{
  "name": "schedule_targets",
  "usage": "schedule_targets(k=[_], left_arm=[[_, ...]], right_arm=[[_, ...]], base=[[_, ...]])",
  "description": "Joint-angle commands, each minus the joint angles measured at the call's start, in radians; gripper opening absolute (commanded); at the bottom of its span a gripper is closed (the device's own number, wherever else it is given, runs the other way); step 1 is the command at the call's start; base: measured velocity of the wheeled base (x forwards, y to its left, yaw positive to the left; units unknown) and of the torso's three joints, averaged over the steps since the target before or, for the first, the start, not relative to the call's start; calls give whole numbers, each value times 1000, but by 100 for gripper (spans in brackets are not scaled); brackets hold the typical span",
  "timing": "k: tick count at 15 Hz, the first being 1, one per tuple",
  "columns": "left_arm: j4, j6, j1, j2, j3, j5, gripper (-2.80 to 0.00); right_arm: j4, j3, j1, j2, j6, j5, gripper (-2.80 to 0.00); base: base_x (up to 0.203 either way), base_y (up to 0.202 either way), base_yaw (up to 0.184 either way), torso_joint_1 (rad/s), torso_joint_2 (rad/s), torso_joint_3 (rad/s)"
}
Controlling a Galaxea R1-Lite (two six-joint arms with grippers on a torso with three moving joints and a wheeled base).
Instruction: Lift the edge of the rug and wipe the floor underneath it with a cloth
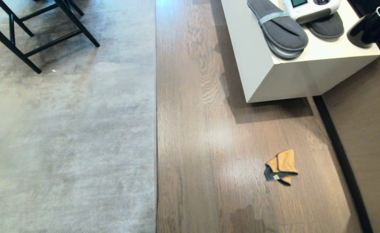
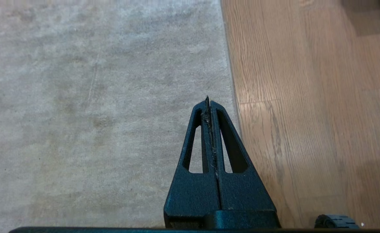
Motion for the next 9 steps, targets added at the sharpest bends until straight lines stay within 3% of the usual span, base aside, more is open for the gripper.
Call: schedule_targets(k=[1, 9], left_arm=[[0, 0, 0, 0, 0, 0, -280], [0, 0, 0, 0, 1, 0, -280]], right_arm=[[0, 0, 0, 1, 0, 0, -280], [0, 0, 0, 1, 0, 1, -280]], base=[[0, 0, 0, 2, 2, 203], [0, 0, 0, 1, 2, 201]])
